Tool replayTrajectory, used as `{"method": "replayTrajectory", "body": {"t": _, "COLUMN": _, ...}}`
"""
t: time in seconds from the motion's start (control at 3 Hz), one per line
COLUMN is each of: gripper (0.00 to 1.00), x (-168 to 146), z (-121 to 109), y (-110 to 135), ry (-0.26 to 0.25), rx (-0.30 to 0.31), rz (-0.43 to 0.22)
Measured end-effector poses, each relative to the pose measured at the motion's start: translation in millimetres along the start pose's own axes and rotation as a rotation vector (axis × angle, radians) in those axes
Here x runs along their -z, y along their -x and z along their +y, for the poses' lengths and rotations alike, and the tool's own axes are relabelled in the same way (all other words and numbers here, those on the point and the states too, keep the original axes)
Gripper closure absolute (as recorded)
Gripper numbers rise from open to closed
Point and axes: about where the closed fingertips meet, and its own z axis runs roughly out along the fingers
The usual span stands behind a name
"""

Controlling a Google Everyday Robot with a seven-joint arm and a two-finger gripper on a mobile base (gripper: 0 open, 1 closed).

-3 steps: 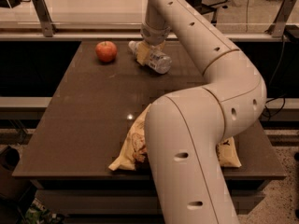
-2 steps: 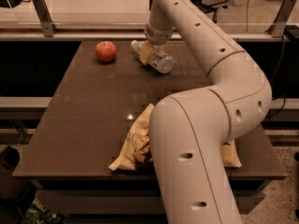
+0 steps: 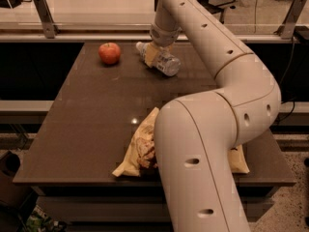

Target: Place blue plastic bottle upright

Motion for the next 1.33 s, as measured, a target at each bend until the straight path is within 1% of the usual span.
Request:
{"method": "replayTrajectory", "body": {"t": 0.67, "gripper": 1.0, "x": 0.7, "z": -0.1, "y": 0.1, "ry": 0.0, "rx": 0.0, "rz": 0.0}}
{"method": "replayTrajectory", "body": {"t": 1.0, "gripper": 1.0, "x": 13.8, "z": -29.9, "y": -16.9, "ry": -0.012, "rx": -0.081, "rz": -0.069}}
{"method": "replayTrajectory", "body": {"t": 1.33, "gripper": 1.0, "x": 30.7, "z": -64.3, "y": -42.0, "ry": -0.029, "rx": -0.186, "rz": -0.149}}
